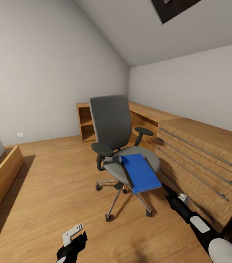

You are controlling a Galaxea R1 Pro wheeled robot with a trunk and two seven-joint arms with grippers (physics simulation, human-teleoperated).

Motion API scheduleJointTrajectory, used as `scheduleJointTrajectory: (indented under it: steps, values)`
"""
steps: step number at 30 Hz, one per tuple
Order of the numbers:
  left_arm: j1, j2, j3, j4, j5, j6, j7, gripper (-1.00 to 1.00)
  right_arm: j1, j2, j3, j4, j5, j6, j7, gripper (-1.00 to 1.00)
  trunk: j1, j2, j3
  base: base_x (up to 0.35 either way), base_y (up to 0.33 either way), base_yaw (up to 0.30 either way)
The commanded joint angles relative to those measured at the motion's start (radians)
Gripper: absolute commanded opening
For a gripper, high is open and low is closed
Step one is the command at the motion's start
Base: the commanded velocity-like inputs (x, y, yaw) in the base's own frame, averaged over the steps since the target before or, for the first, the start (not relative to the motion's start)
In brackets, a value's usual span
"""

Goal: In the bedroom, organize the workspace by keeping the computer under the desk, ensuring the monitor is on the desk, placing the keyboard on the desk next to the monitor, placing the mouse on the desk next to the keyboard, moving the folder from the swivel chair onto the desk next to the mouse, stacking the notebook on top of the folder with the pen on top of the notebook, and positioning the swivel chair next to the desk.

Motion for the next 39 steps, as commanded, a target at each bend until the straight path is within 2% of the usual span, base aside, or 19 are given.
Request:
scheduleJointTrajectory:
  steps: [1,9,16,25,39]
  values:
    - [-0.001,0.0,-0.001,-0.002,0.004,0.004,0.006,1.0,-0.001,0.0,-0.002,0.001,-0.008,0.009,0.003,1.0,0.0,0.0,-0.001,0.0,0.0,0.0]
    - [-0.001,-0.001,-0.001,-0.001,0.003,0.002,0.01,1.0,-0.001,0.006,-0.006,0.003,-0.012,0.005,0.005,1.0,0.0,0.0,-0.001,0.0,0.0,0.0]
    - [-0.001,-0.002,-0.001,-0.001,0.002,0.002,0.012,1.0,-0.001,0.012,-0.007,0.002,-0.01,0.004,0.006,1.0,0.027,-0.049,-0.023,0.0,0.0,0.0]
    - [-0.001,-0.003,-0.002,0.0,0.003,0.002,0.012,1.0,-0.001,0.014,-0.005,0.002,-0.008,0.004,0.007,1.0,0.031,-0.052,-0.058,0.0,0.0,0.0]
    - [-0.001,-0.001,-0.003,0.016,0.004,0.001,0.004,1.0,-0.001,0.015,-0.002,0.002,-0.006,0.003,0.008,1.0,0.031,-0.052,-0.058,0.0,0.0,0.0]
